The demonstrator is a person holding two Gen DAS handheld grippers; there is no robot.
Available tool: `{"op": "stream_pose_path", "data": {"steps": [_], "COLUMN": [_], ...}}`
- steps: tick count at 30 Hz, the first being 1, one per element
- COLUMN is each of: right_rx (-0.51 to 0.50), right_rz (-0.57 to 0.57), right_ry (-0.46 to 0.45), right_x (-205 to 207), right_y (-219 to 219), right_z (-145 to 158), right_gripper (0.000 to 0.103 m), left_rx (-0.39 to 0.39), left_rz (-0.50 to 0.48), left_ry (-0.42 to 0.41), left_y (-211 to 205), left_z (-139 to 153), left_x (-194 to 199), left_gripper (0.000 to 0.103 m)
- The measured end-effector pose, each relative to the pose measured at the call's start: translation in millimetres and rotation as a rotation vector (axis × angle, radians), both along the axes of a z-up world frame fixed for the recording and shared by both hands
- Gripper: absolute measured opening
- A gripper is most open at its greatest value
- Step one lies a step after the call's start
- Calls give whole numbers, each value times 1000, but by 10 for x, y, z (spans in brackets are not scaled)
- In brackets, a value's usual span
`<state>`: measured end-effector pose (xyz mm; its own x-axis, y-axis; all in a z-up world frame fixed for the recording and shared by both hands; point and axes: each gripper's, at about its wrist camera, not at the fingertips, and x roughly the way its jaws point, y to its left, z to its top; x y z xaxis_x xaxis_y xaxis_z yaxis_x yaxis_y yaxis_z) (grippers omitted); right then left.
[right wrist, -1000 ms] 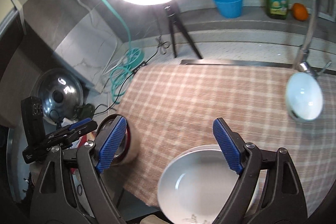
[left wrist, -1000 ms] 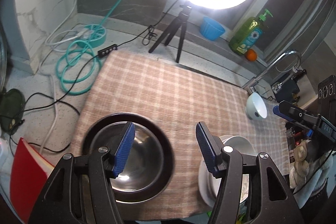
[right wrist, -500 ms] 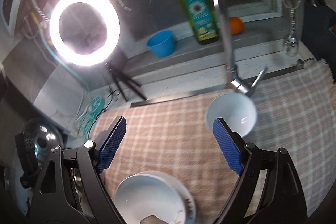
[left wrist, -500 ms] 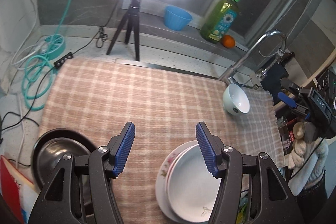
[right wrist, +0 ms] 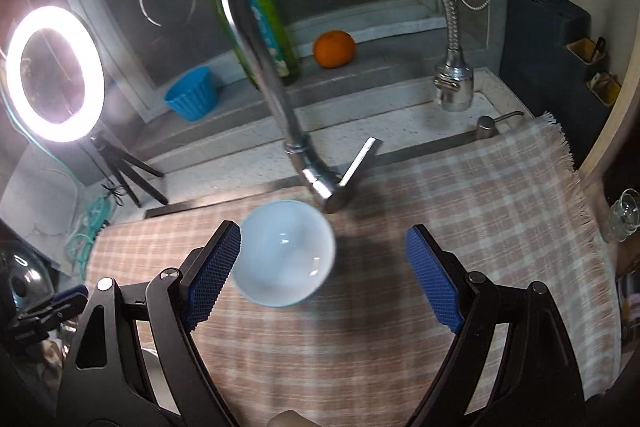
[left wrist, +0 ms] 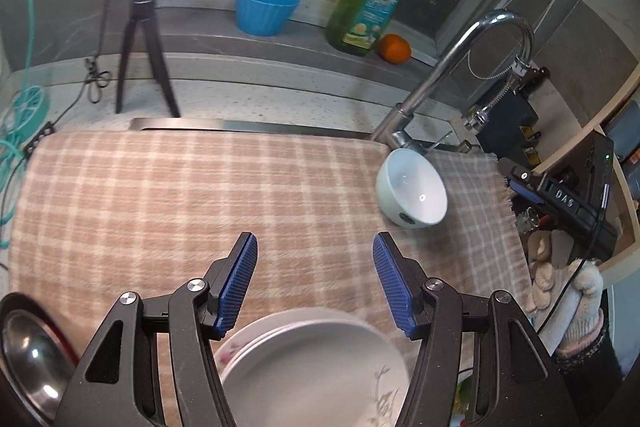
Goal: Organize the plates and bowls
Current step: 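Move both tools toward the pale blue bowl beside the faucet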
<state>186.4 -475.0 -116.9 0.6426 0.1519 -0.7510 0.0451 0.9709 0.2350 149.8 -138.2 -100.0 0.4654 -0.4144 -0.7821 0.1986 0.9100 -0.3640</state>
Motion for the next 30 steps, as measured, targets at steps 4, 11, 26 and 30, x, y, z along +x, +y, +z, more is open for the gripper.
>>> {"op": "stream_pose_path", "data": {"steps": [4, 11, 26, 30], "right_rx": [-19, -50, 25, 41], "right_rz": [24, 91, 160, 178], "right_ry": [46, 111, 263, 289], "right_x": [134, 317, 557, 569], "right_y": [-43, 32, 105, 148], "right_z": [-154, -380, -792, -866], "right_gripper": [87, 80, 53, 39], "left_rx": [7, 28, 23, 14], "left_rz": [-24, -77, -141, -148], "left_ry": [1, 42, 126, 147], "left_y": [-285, -750, -1137, -1158], "left_z": [-78, -316, -648, -703], "left_x": [191, 525, 821, 853], "left_gripper": [60, 57, 34, 27]}}
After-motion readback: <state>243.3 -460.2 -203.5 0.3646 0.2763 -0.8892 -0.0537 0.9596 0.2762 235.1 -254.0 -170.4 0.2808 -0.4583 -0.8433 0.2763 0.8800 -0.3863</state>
